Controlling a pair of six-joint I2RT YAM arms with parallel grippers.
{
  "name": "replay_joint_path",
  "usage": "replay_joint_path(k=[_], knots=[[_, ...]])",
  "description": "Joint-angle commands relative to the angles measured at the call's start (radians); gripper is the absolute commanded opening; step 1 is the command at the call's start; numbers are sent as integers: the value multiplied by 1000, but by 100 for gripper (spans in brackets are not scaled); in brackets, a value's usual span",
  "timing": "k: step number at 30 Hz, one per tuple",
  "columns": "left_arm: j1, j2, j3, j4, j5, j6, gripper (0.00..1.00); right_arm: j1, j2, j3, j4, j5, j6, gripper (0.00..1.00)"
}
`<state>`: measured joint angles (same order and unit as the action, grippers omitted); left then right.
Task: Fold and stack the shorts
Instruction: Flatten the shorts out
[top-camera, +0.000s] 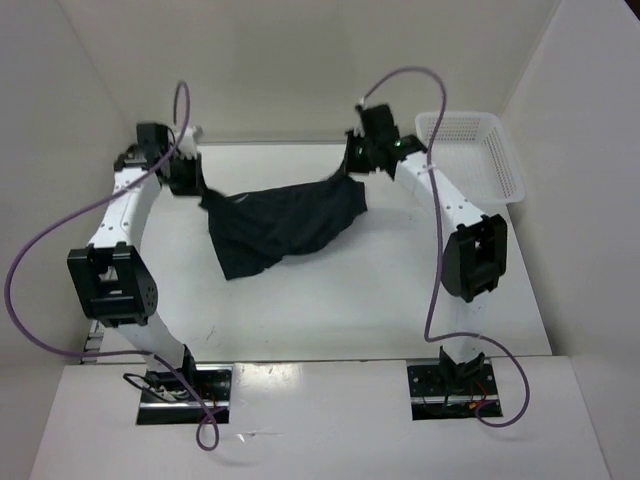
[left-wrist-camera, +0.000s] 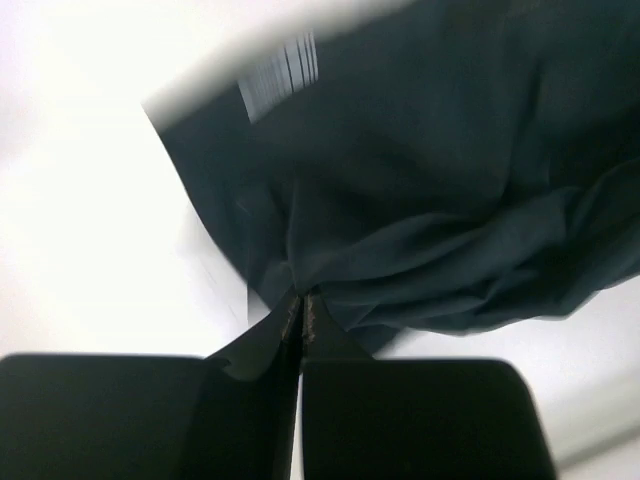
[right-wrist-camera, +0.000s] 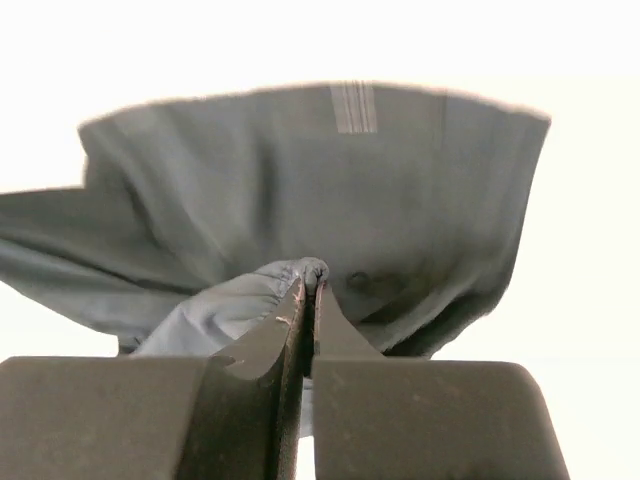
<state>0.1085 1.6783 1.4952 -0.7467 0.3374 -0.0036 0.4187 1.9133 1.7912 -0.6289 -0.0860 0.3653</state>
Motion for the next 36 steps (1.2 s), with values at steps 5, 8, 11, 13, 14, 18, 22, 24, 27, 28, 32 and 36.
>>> replay_joint_path(k=[5, 8, 11, 13, 14, 18, 22, 24, 27, 28, 32, 36], knots=[[109, 34, 520, 20, 80, 4, 0, -146, -67, 424, 24, -9, -62, 0], [109, -14, 485, 10, 80, 4, 0, -146, -158, 209, 72, 5, -85, 0], [109, -97, 312, -12, 66, 4, 0, -121, -296, -76, 116, 47, -94, 0], [109, -169, 132, -23, 16, 4, 0, -121, -379, -211, 147, 57, -83, 0], [100, -189, 67, -23, -3, 4, 0, -112, -398, -333, 147, 68, -83, 0], [77, -249, -215, -91, -74, 4, 0, -87, -435, -610, 202, 68, -49, 0], [54, -269, -457, -100, -103, 4, 0, -25, -424, -813, 215, 48, 12, 0], [54, -279, -522, -91, -118, 4, 0, 14, -435, -852, 227, 48, 24, 0], [54, -279, -584, -80, -142, 4, 1, 48, -444, -871, 177, 66, 34, 0], [54, -279, -584, -80, -153, 4, 2, 48, -444, -871, 163, 66, 34, 0], [54, -259, -593, -117, -163, 4, 5, 66, -453, -860, 109, 55, 34, 8], [54, -259, -593, -147, -176, 4, 12, 66, -442, -787, -1, 67, 34, 15]])
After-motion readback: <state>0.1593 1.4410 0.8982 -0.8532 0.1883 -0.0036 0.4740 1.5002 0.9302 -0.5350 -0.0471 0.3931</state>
